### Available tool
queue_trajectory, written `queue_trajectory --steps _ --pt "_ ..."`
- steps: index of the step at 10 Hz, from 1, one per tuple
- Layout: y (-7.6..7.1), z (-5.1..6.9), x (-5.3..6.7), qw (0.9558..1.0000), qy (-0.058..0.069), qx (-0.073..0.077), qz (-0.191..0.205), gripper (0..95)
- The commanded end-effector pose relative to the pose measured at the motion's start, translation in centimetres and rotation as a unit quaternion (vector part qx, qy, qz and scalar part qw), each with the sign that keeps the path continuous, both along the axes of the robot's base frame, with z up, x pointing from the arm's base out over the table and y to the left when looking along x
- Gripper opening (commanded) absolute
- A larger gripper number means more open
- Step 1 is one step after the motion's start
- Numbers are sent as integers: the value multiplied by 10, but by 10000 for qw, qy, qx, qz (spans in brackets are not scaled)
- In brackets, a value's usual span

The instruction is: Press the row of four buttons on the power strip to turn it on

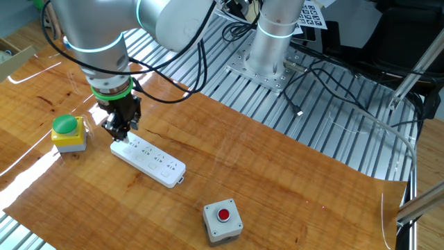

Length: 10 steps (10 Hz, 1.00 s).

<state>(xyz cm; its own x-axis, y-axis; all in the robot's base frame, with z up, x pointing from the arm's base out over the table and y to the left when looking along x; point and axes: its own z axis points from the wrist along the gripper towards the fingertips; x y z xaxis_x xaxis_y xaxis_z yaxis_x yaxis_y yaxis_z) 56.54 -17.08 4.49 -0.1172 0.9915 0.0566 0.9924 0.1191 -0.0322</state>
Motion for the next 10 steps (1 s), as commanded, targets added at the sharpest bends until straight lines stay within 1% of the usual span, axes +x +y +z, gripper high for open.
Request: queue_trajectory --steps 1,4,6,10 --pt "1 0 -1 10000 -13 -15 1 380" --pt "2 -1 0 10000 -5 7 -28 380" --pt "3 -2 1 10000 -11 -5 17 380" --pt "5 -5 2 10000 -1 -16 -41 380"
